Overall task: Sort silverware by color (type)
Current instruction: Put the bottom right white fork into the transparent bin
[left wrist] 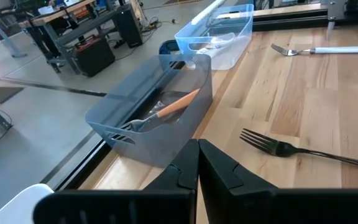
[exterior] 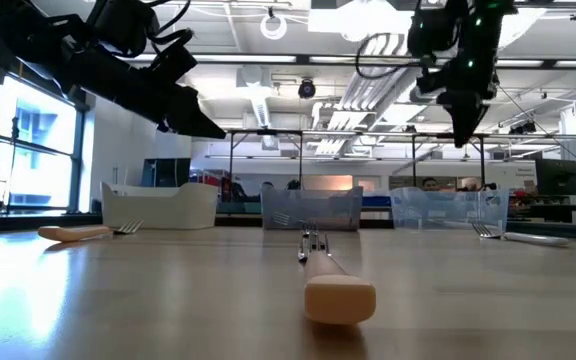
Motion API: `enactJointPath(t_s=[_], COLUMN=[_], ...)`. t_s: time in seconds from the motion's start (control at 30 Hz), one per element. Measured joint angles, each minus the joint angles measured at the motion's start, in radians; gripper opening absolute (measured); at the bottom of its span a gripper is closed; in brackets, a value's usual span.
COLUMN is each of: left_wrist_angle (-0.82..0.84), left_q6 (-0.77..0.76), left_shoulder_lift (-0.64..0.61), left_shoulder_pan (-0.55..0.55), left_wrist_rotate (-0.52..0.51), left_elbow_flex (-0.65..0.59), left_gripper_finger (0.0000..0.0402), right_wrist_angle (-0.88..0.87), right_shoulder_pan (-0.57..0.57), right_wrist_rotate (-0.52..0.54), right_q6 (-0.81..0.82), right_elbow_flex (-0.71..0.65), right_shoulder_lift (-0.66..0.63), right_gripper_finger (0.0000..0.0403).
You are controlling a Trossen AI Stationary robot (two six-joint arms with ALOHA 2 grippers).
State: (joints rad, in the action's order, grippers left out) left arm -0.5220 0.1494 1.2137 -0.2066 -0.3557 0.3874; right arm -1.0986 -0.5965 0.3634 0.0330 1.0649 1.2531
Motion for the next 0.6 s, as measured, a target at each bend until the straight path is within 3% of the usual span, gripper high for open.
enactJointPath(t_s=[0.27,0.6], left_wrist_angle=[-0.003,-0.007], left_q6=[-0.008,-0.008], left_shoulder_lift=[0.0,0.0], left_shoulder_pan=[0.0,0.0], left_wrist_rotate=[0.003,0.003], left_elbow_flex=[0.0,0.0], left_gripper_finger=[0.0,0.0], right_wrist_angle=[0.044,0.167], right_shoulder_pan=[-0.222,-0.279], right_wrist_rotate=[-0.006,-0.043], right_q6=[-0.173,-0.291], right_elbow_flex=[0.0,0.0], right_shoulder_lift=[0.164,0.318], right_gripper_finger=[0.0085,0.0085])
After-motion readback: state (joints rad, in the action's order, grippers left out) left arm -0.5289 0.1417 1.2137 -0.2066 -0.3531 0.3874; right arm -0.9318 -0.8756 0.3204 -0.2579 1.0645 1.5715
